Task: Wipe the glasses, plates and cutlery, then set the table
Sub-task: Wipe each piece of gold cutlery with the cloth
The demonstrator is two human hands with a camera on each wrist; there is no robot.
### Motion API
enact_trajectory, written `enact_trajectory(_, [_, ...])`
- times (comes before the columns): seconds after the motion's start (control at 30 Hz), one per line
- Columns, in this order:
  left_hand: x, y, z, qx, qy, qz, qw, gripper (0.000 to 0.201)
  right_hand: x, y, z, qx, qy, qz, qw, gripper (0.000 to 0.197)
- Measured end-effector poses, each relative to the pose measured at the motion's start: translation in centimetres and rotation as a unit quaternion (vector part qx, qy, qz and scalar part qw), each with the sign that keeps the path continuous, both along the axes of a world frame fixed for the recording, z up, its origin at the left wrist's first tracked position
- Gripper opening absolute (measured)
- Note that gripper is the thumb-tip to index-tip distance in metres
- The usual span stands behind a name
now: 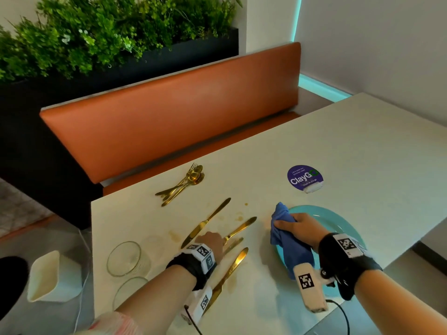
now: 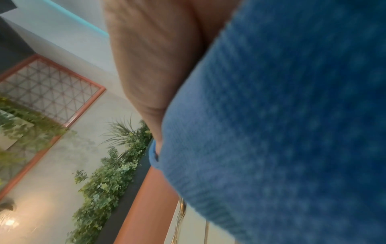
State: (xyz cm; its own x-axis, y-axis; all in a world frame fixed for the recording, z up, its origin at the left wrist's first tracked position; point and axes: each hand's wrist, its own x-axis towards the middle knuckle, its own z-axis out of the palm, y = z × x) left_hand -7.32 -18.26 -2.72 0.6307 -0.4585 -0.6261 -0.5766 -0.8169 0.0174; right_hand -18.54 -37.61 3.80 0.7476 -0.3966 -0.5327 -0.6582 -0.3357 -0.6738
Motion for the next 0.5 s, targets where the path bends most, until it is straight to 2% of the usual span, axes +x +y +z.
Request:
enact_trajectory(0.1, [1.2, -0.7, 1.6, -0.087, 0.066, 0.117, 0.987, 0.030, -0.5, 0.1, -0.3, 0.022, 0.004, 0.002, 1.000, 0.024])
enact_trajectory(0.23, [2.4, -1.7, 4.8, -0.257, 0.154, 0.250, 0.921, 0.028, 0.0, 1.3, -0.1, 0.051, 0.012, 0.040, 0.998, 0.024])
enact_trajectory(0.33, [2.1, -2.6, 6.1, -0.338, 0.179, 0.280, 0.881, 0.008, 1.2, 2.8, 0.4, 0.055, -0.006, 0.087, 0.995, 0.021])
enact_trajectory(0.5, [1.4, -3.6, 6.6, -0.410, 0.143, 0.300, 0.849, 0.021, 3.0, 4.8, 0.1, 0.038, -0.028, 0.129, 0.991, 0.016])
